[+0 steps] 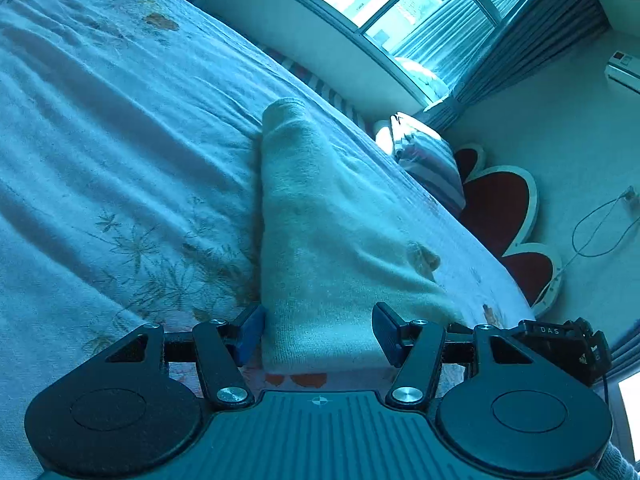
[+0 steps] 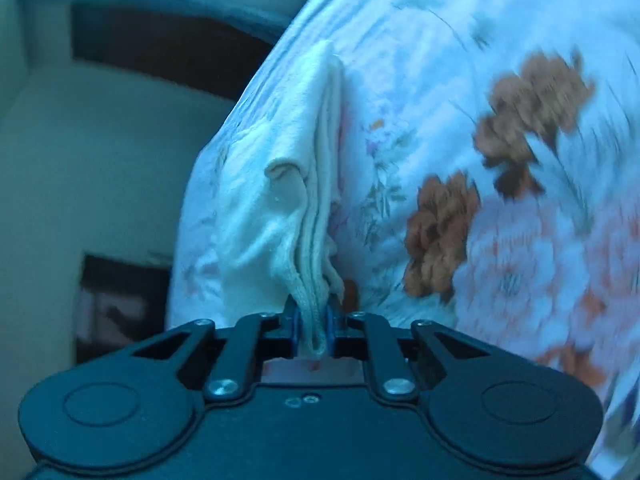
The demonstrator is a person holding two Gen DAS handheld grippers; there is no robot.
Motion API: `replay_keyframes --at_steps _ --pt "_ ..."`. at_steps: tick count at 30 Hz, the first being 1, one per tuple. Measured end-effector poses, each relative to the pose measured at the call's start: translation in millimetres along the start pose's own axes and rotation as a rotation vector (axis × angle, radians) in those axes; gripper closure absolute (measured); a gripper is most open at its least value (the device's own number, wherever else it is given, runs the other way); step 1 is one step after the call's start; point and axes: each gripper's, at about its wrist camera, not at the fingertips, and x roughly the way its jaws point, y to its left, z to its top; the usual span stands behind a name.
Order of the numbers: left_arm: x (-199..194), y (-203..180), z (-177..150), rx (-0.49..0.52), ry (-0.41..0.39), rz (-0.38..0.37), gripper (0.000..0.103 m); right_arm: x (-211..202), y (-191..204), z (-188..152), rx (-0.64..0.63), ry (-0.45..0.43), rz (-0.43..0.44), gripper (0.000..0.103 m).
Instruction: Fold small clothes
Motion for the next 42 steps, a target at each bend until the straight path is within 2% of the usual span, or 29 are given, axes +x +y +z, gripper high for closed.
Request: replay_keyframes --at_steps 2,3,4,5,7,8,10,11,13,15,16,17,18,20,21,22,23,24,26,29,31,33,34,36,38,40,41,42 --pt "7.6 -2.5 -1.1 0.034 0.022 0.052 0.044 -9.1 0.8 -6.4 0.112 -0.022 0.025 0.091" --pt "11.3 -2.1 -2.0 0.039 0.03 0.089 0.045 -8.4 0.9 -6.2 0.105 -0.042 -0.026 0.091" --pt "11.4 -3.2 -1.7 0.053 0.029 0.124 0.045 -5.0 2.7 -3.9 0.038 -0.064 -0.127 0.091" --pt "5.3 -6.4 -0.6 0.075 0.003 0.126 0.044 -1.9 5.2 -2.3 -0.034 -0.083 -0.22 0.089" --pt "-8.3 -16.4 3.7 0.154 -0.07 0.168 0.044 -8.7 23.1 -6.5 -0.203 -0.156 -0.285 0.079" --pt "-9.8 -21.4 7.4 0.195 -0.084 0.181 0.044 -14.4 38.8 -13.9 -0.324 -0.206 -0.337 0.078" --pt "-0.3 -28.3 16.8 0.247 -0.08 0.192 0.044 -17.0 62.4 -26.1 -0.515 -0.242 -0.319 0.08" --pt "7.7 -30.0 21.1 0.255 -0.073 0.194 0.044 -8.5 73.8 -30.3 -0.606 -0.219 -0.283 0.081" --pt "24.9 -29.3 27.5 0.255 -0.073 0.203 0.044 18.6 91.3 -35.4 -0.768 -0.166 -0.269 0.081" --pt "44.9 -21.2 30.1 0.234 -0.027 0.252 0.044 44.9 98.9 -38.3 -0.917 -0.146 -0.292 0.083" --pt "50.2 -17.2 29.0 0.229 -0.013 0.262 0.044 62.2 96.5 -33.3 -0.963 -0.111 -0.349 0.085" --pt "49.0 -18.2 28.7 0.243 -0.024 0.262 0.044 75.1 89.3 -24.1 -0.954 -0.088 -0.454 0.103" --pt "48.4 -22.8 30.2 0.253 -0.009 0.275 0.044 73.8 81.2 -16.3 -0.906 -0.09 -0.436 0.103" --pt "38.6 -36.1 33.8 0.292 -0.042 0.289 0.044 63.2 80.9 -6.3 -0.83 -0.048 -0.404 0.103" --pt "33.2 -44.5 37.3 0.321 -0.075 0.275 0.044 60.4 88.9 -9.2 -0.86 -0.058 -0.415 0.097" --pt "32.7 -50.6 41.9 0.338 -0.092 0.271 0.044 50.8 98.9 -12.2 -0.89 -0.125 -0.399 0.08" --pt "36.2 -54.9 48.0 0.346 -0.098 0.277 0.044 44.3 104.8 -10.5 -0.897 -0.182 -0.36 0.076" --pt "42.0 -58.0 55.2 0.346 -0.1 0.276 0.044 41.8 109.7 -5.7 -0.889 -0.211 -0.336 0.075" --pt "55.1 -62.3 69.6 0.342 -0.107 0.266 0.044 52.4 113.2 11.3 -0.887 -0.233 -0.37 0.075" --pt "86.3 -64.0 87.3 0.355 -0.06 0.37 0.044 74.9 107.4 43.4 -0.872 -0.208 -0.423 0.081" --pt "105.4 -53.8 94.0 0.335 -0.014 0.389 0.044 89.0 99.8 59.3 -0.87 -0.18 -0.465 0.088" --pt "112.5 -46.1 96.7 0.303 -0.021 0.404 0.024 90.3 90.5 62.9 -0.886 -0.175 -0.513 0.088" --pt "113.6 -42.7 95.9 0.286 -0.025 0.407 0.022 90.3 88.3 64.3 -0.884 -0.181 -0.512 0.087" --pt "106.4 -41.5 94.0 0.255 -0.031 0.398 0.022 87.7 87.4 63.8 -0.888 -0.177 -0.512 0.086" --pt "88.8 -51.2 85.9 0.275 -0.062 0.418 0.022 81.1 90.7 62.5 -0.881 -0.161 -0.509 0.082" --pt "66.9 -61.2 74.9 0.311 -0.08 0.427 0.022 61.2 97.1 55.3 -0.878 -0.199 -0.483 0.071" --pt "55.5 -66.1 68.8 0.32 -0.09 0.427 0.019 51.2 99.4 50.9 -0.88 -0.222 -0.484 0.069" --pt "40.7 -72.0 62.1 0.329 -0.101 0.424 0.01 41.4 101.7 46.4 -0.873 -0.231 -0.493 0.062"
